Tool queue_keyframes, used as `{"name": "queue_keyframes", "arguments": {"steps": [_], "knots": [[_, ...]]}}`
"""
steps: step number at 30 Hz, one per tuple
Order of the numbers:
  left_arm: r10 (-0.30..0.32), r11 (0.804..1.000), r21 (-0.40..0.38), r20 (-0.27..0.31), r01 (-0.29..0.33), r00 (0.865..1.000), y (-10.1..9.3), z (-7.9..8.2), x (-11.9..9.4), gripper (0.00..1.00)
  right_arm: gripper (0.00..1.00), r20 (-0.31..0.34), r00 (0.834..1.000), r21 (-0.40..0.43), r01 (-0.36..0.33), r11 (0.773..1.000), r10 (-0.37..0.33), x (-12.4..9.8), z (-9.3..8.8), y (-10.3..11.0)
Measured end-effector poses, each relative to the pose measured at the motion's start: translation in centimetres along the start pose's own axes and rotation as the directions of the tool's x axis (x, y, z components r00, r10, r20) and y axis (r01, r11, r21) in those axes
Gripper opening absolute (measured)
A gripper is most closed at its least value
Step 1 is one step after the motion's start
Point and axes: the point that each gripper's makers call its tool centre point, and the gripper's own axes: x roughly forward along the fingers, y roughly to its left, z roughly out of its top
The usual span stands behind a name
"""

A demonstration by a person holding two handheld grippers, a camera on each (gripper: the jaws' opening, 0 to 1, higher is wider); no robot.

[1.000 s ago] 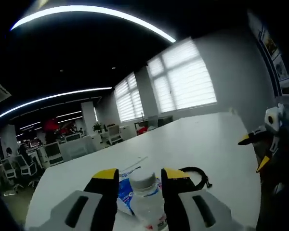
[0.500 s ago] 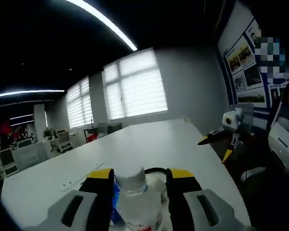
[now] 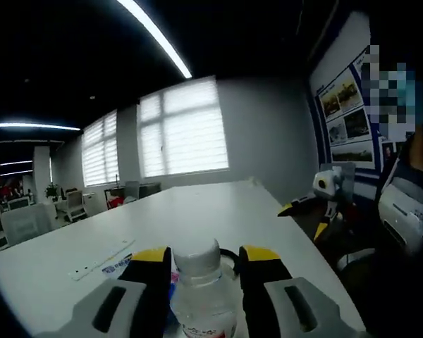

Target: Arrange the tabletop items into an orderly group along one side of the table until the central work area is clear of visible clutter.

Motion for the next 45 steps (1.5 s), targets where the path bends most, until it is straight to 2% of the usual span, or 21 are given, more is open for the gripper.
{"name": "queue_keyframes", "arguments": {"steps": [5, 11, 18, 23, 32, 35, 45], "knots": [[-0.001, 0.999, -0.035, 0.018, 0.002, 1.000, 0.2, 0.1, -0.3, 0.36, 0.80, -0.008, 1.000, 0.001, 0.000, 1.000, 0.000, 0.0, -0.2, 0.0], [-0.020, 0.999, -0.026, 0.026, 0.021, 0.999, -0.2, 0.3, -0.4, 0.31, 0.80, -0.014, 1.000, -0.001, 0.009, 1.000, -0.009, -0.1, -0.3, -0.2], [-0.024, 0.999, -0.041, 0.046, 0.026, 0.999, 0.2, 0.3, -0.8, 0.24, 0.79, -0.024, 1.000, -0.010, 0.005, 1.000, -0.006, 0.3, -0.3, 0.0], [-0.031, 0.999, -0.031, 0.029, 0.031, 0.999, 0.3, -0.1, -0.6, 0.23, 0.79, -0.030, 1.000, -0.014, 0.007, 1.000, -0.008, 0.5, -0.3, 0.0], [-0.062, 0.996, -0.057, 0.047, 0.065, 0.997, 0.1, -0.1, -0.3, 0.22, 0.78, -0.050, 0.999, -0.021, 0.004, 1.000, -0.005, 0.9, -0.7, 0.1], [-0.049, 0.995, -0.085, 0.056, 0.053, 0.997, 0.2, -0.1, -0.4, 0.22, 0.78, -0.053, 0.999, -0.023, 0.001, 1.000, -0.002, 1.2, -0.7, 0.1], [0.077, 0.994, -0.077, 0.039, -0.074, 0.996, 0.4, 0.0, -0.3, 0.22, 0.78, -0.064, 0.998, -0.024, -0.018, 1.000, 0.017, 2.0, -1.0, 0.2]]}}
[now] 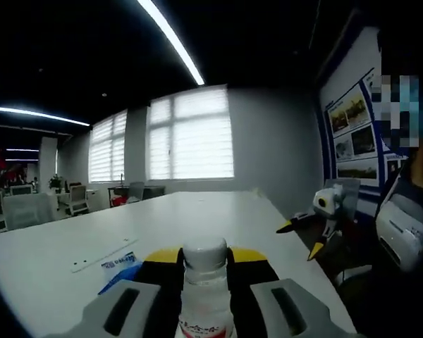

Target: Arrange the tabletop items into an orderly group along one side of the table until the central work area is clear of visible clutter.

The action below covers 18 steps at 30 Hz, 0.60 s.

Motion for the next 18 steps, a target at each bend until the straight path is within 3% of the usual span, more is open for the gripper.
{"name": "queue_keyframes", "arguments": {"steps": [18], "knots": [[0.095, 0.995, 0.002, 0.002, -0.095, 0.995, 0.46, 0.09, -0.31, 0.21, 0.78, 0.011, 1.000, 0.014, -0.002, 1.000, 0.002, -0.12, -0.09, -0.14]]}}
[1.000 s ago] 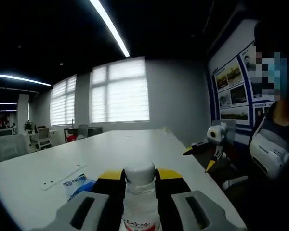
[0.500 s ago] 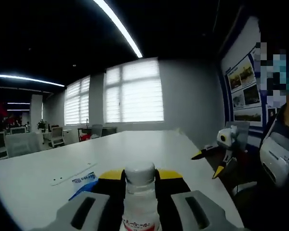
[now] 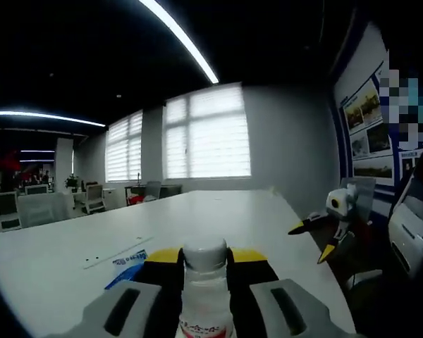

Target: Arrange the tabletop items into an orderly group along one side of the table until the central work area is clear of visible clutter.

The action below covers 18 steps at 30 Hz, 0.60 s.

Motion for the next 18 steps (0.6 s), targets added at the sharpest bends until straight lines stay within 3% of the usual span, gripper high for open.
{"name": "queue_keyframes", "arguments": {"steps": [11, 18], "knots": [[0.097, 0.995, -0.010, 0.000, -0.097, 0.995, 0.2, 0.0, -0.2, 0.21, 0.77, 0.003, 1.000, 0.002, -0.008, 1.000, 0.008, 0.1, -0.1, 0.2], [0.185, 0.982, -0.027, 0.013, -0.185, 0.983, 1.1, 0.0, -1.1, 0.21, 0.77, 0.010, 1.000, -0.003, -0.014, 1.000, 0.014, 0.0, 0.1, 0.3]]}}
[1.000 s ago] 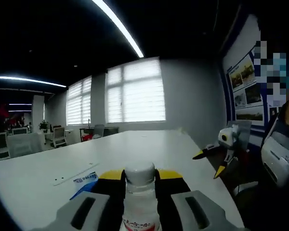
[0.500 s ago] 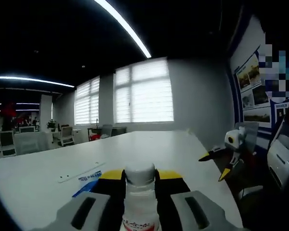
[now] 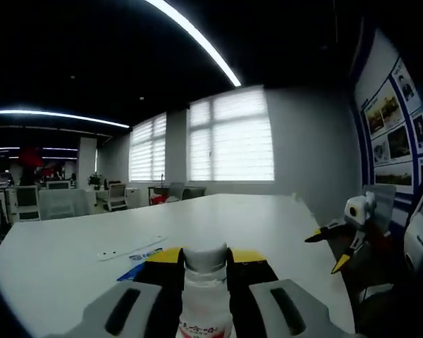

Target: Arrange the tabletop items into an orderly group along one side of the table until the central work area is clear of visible clutter.

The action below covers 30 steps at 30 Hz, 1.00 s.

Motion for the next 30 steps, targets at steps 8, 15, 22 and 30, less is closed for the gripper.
{"name": "queue_keyframes", "arguments": {"steps": [8, 15, 22, 30], "knots": [[0.137, 0.990, 0.020, 0.037, -0.138, 0.990, 2.0, 1.4, -1.6, 0.20, 0.77, -0.002, 1.000, 0.007, -0.003, 1.000, 0.003, 0.1, -0.3, 0.0], [0.248, 0.968, 0.018, 0.067, -0.249, 0.966, 4.5, 3.0, -3.5, 0.20, 0.77, 0.004, 1.000, -0.003, -0.007, 1.000, 0.007, 0.2, 0.1, 0.1], [0.330, 0.944, 0.011, 0.028, -0.330, 0.944, 7.0, 2.3, -5.0, 0.20, 0.76, -0.004, 1.000, -0.002, -0.011, 1.000, 0.011, 0.7, -0.1, 0.2], [0.419, 0.908, -0.004, -0.025, -0.420, 0.907, 9.7, 0.6, -7.3, 0.20, 0.76, -0.010, 1.000, -0.010, -0.024, 1.000, 0.024, 1.3, 0.2, 0.4]]}}
